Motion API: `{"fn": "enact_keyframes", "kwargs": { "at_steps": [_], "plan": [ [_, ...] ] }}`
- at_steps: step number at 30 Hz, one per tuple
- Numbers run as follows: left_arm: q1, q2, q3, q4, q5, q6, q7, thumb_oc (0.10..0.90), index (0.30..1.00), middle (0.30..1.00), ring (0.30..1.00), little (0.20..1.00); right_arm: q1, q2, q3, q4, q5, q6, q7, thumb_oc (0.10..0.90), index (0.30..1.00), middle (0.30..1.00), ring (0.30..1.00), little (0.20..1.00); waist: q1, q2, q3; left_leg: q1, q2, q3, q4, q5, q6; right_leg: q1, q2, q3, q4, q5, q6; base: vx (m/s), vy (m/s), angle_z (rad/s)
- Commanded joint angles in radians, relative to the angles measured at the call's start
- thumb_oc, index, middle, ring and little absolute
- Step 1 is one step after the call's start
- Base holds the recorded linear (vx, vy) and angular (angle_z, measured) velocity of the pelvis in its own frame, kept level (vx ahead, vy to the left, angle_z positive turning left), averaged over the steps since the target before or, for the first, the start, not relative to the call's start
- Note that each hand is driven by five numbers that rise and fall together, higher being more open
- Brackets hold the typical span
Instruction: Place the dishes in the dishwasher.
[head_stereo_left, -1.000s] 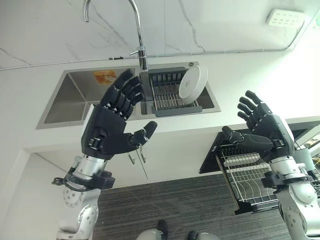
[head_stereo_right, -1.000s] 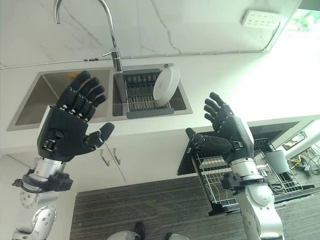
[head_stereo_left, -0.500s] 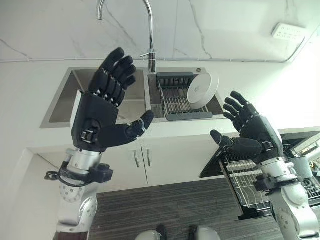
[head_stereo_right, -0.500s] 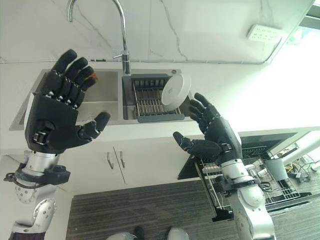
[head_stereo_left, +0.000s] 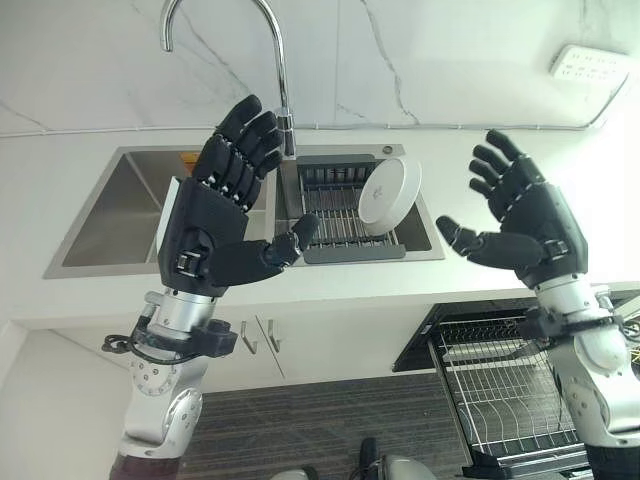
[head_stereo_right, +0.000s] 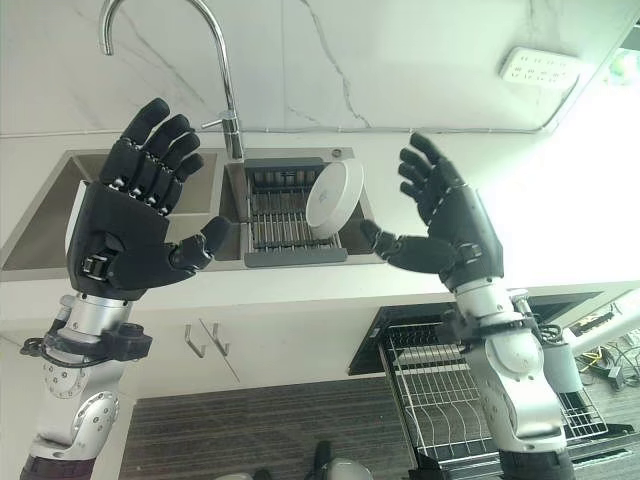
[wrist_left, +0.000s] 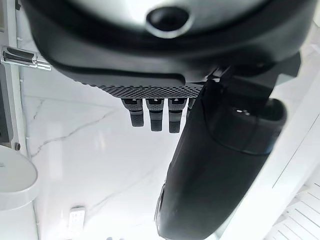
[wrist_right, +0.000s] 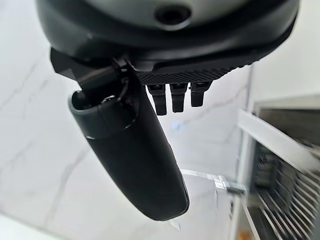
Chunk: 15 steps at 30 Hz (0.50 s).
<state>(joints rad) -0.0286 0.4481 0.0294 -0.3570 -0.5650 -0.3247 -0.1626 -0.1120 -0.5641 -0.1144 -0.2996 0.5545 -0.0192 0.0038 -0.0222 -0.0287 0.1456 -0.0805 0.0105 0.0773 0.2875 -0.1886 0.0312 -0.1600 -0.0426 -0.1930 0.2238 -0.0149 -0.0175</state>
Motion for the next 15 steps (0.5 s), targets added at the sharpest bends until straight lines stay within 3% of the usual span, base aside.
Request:
{"fn": "enact_keyframes", "kwargs": {
  "at_steps": [1,12,15],
  "plan": [
    [-0.073,0.036,0.001,-0.062,0.003,-0.071,0.010,0.800,0.900,0.900,0.900,0.900,-0.105,-0.037,-0.053,-0.031,0.015,-0.113,-0.036,0.800,0.900,0.900,0.900,0.900,0.017,-0.003,-0.081,0.027,0.020,0.074,0.012,-0.083,-0.021,0.038,-0.036,0.003,0.076,-0.145,0.106,0.03,-0.042,0.07],
    [-0.105,0.071,-0.039,-0.017,-0.020,-0.065,0.009,0.800,0.900,0.900,0.900,0.900,-0.251,-0.058,0.023,0.166,0.107,-0.067,-0.088,0.800,0.900,0.900,0.900,0.900,0.057,-0.007,-0.095,0.029,0.017,0.053,0.012,-0.081,-0.026,0.062,-0.047,-0.028,0.076,-0.157,0.102,0.01,-0.007,0.05],
    [-0.132,0.087,-0.060,0.009,-0.023,-0.074,0.012,0.800,0.900,0.900,0.900,0.900,-0.332,-0.052,0.062,0.296,0.155,-0.032,-0.086,0.800,0.900,0.900,0.900,0.900,0.072,-0.010,-0.102,0.029,0.014,0.044,0.012,-0.081,-0.027,0.072,-0.051,-0.039,0.076,-0.162,0.098,0.00,0.013,0.14]
  ]
}}
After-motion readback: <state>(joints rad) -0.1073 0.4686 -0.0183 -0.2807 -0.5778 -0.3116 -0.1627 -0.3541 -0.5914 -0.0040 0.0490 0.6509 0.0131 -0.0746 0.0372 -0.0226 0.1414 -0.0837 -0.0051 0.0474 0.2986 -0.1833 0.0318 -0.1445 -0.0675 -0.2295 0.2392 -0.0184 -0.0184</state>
